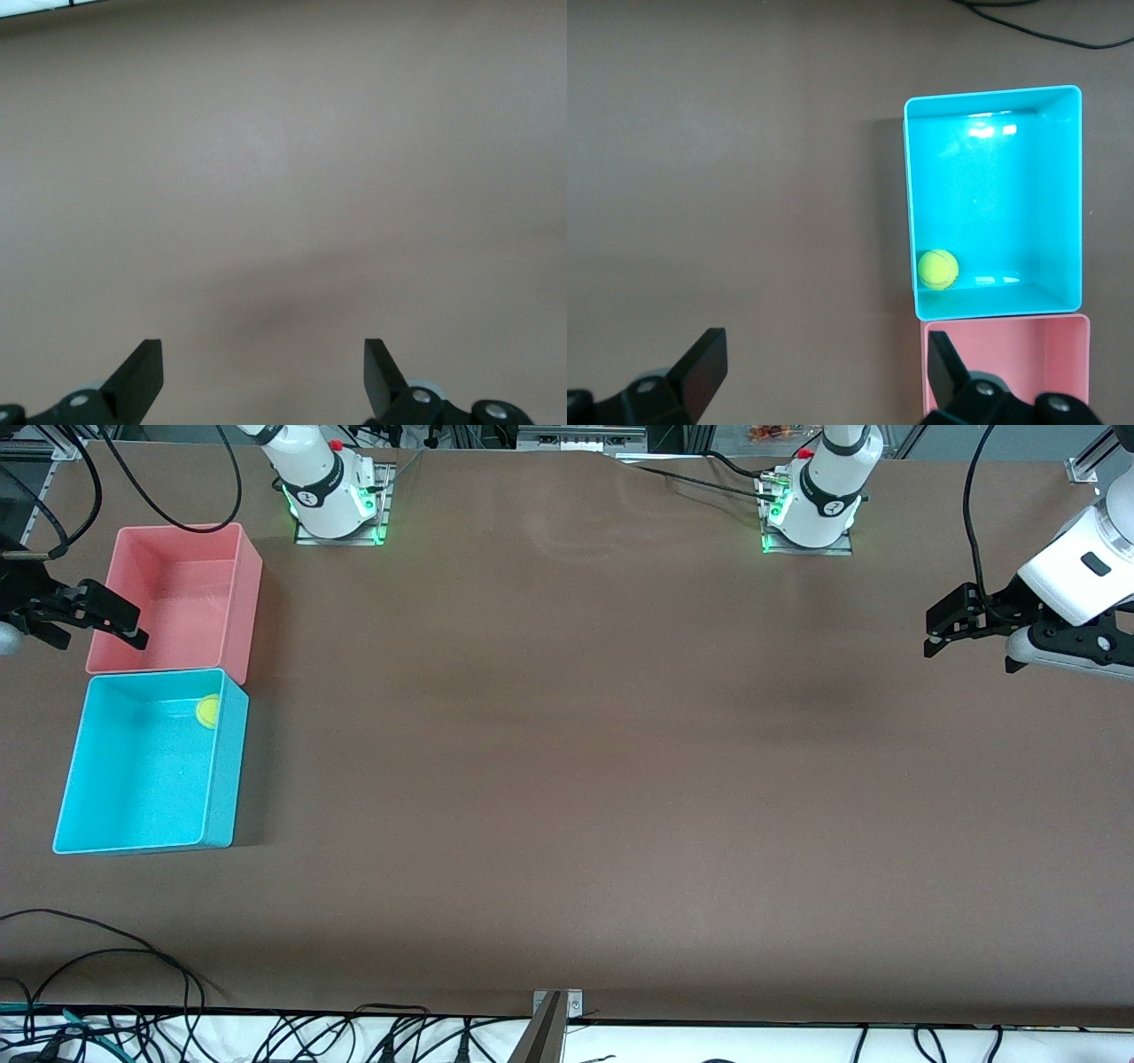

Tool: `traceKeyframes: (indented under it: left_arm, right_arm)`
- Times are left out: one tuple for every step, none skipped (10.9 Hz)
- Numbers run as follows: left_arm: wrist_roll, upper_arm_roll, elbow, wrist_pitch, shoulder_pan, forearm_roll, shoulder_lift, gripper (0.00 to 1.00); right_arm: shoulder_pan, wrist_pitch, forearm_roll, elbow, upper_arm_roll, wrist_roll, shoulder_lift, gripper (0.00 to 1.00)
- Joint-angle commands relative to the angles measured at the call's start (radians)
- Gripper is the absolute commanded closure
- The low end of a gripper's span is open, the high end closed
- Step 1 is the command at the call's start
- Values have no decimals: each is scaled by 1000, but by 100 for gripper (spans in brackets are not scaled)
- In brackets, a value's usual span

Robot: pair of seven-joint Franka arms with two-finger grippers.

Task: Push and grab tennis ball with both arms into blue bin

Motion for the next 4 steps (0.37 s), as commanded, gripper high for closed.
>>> traceKeyframes:
  left_arm:
    - [-5,-2,16,-19,2,-6,3,0]
    - [-5,-2,17,-19,2,-6,3,0]
    - [-5,-4,17,-19,2,-6,4,0]
    - [-5,-4,17,-19,2,-6,3,0]
  right_arm:
    - [-2,-21,8,19,-4,-18,1,0]
    - [-2,-21,10,21,-3,-19,-1,0]
    - [-4,-21,10,25,-3,-19,1,0]
    - [-2,-21,10,27,-3,-19,-1,0]
